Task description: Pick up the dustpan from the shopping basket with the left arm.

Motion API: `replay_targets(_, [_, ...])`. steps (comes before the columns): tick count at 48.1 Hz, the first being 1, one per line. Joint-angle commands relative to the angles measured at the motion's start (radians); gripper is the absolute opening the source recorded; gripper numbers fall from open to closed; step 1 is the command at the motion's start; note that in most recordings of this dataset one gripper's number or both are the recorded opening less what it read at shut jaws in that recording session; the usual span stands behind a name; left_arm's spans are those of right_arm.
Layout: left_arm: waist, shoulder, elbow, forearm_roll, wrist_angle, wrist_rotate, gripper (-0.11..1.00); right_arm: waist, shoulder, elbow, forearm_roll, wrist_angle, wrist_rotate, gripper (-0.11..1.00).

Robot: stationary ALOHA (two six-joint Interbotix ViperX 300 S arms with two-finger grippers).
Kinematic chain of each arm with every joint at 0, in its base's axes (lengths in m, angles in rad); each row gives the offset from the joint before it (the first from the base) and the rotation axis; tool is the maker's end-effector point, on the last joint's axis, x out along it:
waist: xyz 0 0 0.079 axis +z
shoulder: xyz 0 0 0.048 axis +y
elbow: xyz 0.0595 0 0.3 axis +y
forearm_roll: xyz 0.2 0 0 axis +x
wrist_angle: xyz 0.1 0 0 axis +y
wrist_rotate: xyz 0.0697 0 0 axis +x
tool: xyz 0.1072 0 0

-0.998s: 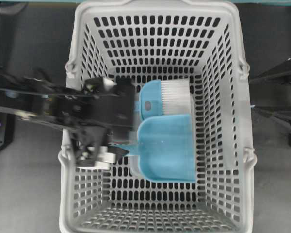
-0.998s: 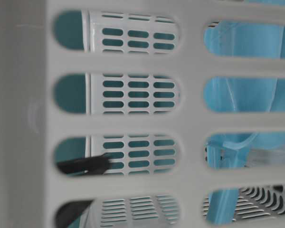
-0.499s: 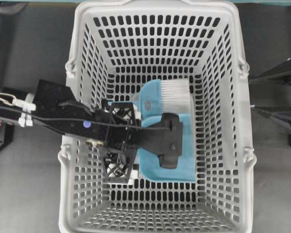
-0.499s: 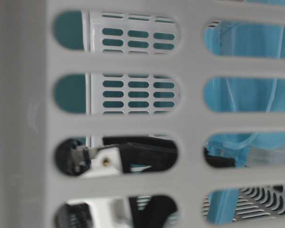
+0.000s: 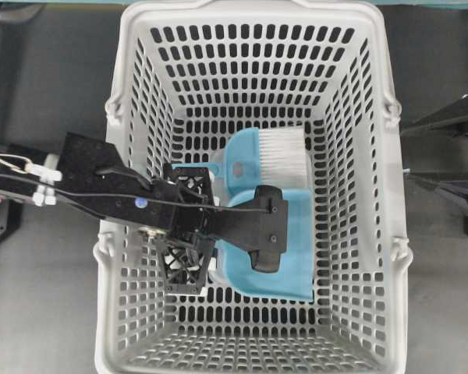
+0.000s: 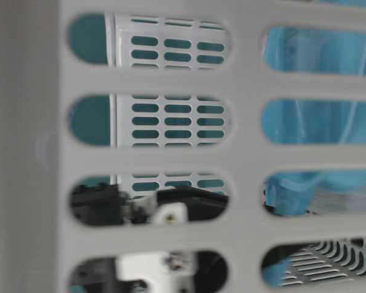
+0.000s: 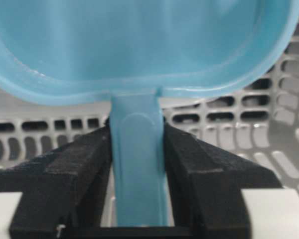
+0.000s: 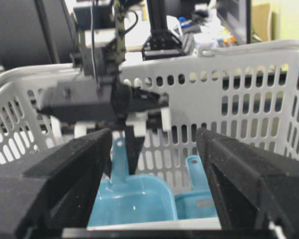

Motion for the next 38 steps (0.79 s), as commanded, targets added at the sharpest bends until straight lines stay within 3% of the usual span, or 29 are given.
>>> replay_targets(1, [0.000, -0.058, -0.049, 0.005, 0.006, 0.005, 0.31, 0.002, 0.003, -0.009, 0.002, -0.005, 0.000, 0.67])
replay_targets(22, [0.014, -0.192, -0.256, 0.005, 0.172, 0.008, 0.31, 0.008, -0.006, 0.002, 0.002, -0.005, 0.000, 0.67])
replay_targets(38, [0.017, -0.241, -0.193, 0.006, 0.146, 0.009, 0.31, 0.006, -0.008, 0.002, 0.002, -0.009, 0.003, 0.67])
